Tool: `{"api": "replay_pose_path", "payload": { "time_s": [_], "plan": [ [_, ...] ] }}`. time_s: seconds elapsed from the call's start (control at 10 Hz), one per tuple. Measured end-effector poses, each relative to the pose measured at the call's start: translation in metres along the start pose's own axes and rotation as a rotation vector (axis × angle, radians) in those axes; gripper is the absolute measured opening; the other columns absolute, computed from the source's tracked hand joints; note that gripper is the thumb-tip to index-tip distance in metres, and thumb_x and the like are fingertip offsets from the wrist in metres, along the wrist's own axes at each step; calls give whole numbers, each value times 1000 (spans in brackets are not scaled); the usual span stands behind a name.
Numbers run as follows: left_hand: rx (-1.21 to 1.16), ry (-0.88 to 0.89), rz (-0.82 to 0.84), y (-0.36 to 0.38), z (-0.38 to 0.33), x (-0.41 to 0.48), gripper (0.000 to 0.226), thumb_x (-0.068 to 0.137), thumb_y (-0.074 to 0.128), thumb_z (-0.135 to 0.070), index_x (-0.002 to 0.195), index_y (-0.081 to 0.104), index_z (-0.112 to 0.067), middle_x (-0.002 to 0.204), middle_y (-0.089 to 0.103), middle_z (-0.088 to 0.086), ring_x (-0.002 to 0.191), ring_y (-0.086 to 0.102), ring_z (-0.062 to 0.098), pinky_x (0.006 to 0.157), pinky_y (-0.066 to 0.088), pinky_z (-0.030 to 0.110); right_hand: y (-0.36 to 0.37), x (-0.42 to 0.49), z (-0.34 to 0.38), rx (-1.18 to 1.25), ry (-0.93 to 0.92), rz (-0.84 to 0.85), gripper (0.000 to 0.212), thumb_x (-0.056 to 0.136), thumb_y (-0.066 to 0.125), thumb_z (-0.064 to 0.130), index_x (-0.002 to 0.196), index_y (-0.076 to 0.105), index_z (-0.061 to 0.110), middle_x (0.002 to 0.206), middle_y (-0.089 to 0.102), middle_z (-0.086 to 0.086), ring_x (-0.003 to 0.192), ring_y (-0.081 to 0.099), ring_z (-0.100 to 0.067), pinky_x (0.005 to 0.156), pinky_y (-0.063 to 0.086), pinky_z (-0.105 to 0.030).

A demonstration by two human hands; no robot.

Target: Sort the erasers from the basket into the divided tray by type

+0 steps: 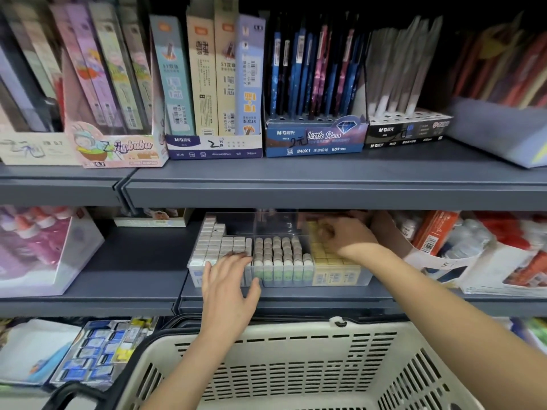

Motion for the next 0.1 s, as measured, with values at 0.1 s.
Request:
{"api": "replay_pose_path", "payload": {
  "time_s": [0.1],
  "plan": [
    [-29, -10, 11, -9, -4, -1, 38, 88, 59, -25, 126, 55, -20, 131, 52, -6, 130, 38, 15, 117, 4, 34, -10, -53, 3, 34, 7, -63, 26, 91, 48, 35, 109, 62, 22, 103, 67, -5, 95, 62, -27, 77, 52, -35]
  ]
}}
Point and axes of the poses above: each hand's wrist, its own x-axis towards the middle knuckle, its own y-axis out of the palm, z = x × y, the point moved 1 cm from there along x, towards the middle knuckle
